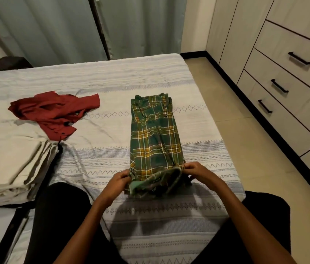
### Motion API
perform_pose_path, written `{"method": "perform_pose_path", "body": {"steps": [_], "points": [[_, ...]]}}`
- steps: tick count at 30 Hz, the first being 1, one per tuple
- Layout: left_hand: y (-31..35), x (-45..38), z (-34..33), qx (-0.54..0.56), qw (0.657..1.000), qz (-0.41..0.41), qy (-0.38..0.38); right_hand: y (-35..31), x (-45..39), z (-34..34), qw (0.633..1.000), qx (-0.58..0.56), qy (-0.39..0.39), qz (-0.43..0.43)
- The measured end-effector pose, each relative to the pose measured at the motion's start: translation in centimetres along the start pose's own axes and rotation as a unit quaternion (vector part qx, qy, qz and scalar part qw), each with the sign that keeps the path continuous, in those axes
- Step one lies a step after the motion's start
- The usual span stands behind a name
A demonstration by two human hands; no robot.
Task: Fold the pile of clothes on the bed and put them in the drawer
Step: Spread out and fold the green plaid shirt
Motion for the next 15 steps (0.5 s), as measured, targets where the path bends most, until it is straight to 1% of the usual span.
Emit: {"method": "perform_pose_path", "body": {"steps": [1, 3, 5, 7, 12, 15], "points": [[-0.7, -0.4, 0.4, 0.05, 0.997, 0.025, 0.044, 0.5, -0.6, 1.0, 0.998, -0.016, 0.056, -0.017], [-1.6, -1.2, 1.2, 0.108, 0.985, 0.055, 0.119, 1.4, -1.2, 2.6, 0.984, -0.024, 0.17, -0.042], [-2.0, -1.7, 1.7, 0.111, 0.978, 0.072, 0.163, 2.4, -1.6, 3.1, 0.967, -0.038, 0.243, -0.06], [-2.1, -1.8, 1.8, 0.094, 0.975, 0.08, 0.183, 3.0, -1.9, 2.8, 0.958, -0.062, 0.27, -0.077], [-2.8, -1.6, 1.7, 0.141, 0.965, 0.072, 0.207, 3.8, -1.5, 1.7, 0.941, -0.13, 0.302, -0.082], [-1.2, -1.9, 2.4, 0.117, 0.965, 0.028, 0.235, 2.8, -2.3, 2.4, 0.941, -0.104, 0.315, -0.068]]}}
Point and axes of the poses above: each hand's wrist, its own x-axis away from the middle knuckle, its own z-axis out of the back of the hand, y = z × x, the point moved 10 cm from there along -x, towards the middle knuckle, and after that the axes turned 7 degrees about -y, right-handed, at the moved point
